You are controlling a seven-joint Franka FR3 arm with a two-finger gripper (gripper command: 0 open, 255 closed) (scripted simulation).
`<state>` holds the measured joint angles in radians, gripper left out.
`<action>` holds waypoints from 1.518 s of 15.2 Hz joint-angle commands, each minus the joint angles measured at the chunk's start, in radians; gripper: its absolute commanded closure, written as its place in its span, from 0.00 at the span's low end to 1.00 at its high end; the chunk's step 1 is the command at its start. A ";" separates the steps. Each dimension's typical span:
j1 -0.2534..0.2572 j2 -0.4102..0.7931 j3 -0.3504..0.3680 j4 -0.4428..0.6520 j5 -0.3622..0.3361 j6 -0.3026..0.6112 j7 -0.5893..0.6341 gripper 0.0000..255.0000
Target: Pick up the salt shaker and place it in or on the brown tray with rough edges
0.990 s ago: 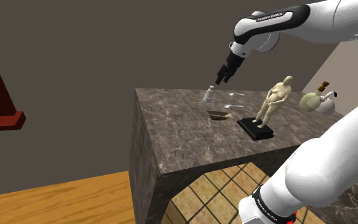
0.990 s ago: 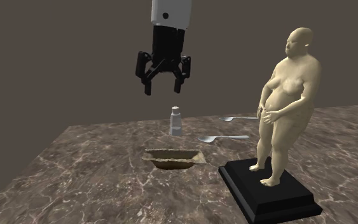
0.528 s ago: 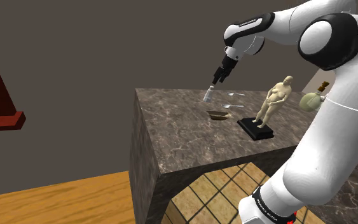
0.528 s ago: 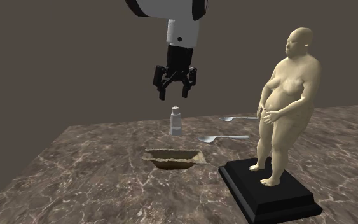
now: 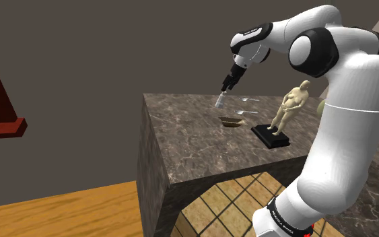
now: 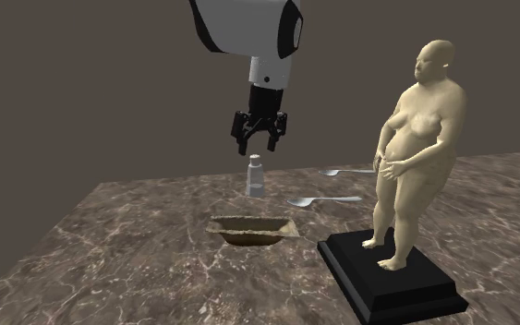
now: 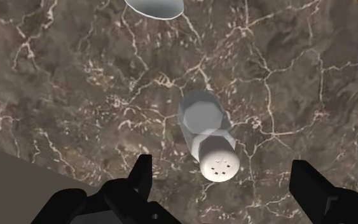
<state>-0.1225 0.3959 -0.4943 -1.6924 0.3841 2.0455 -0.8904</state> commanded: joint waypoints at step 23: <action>0.000 0.018 0.006 -0.012 0.012 0.028 -0.007 1.00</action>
<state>-0.1225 0.4159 -0.4863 -1.7089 0.3992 2.0810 -0.8994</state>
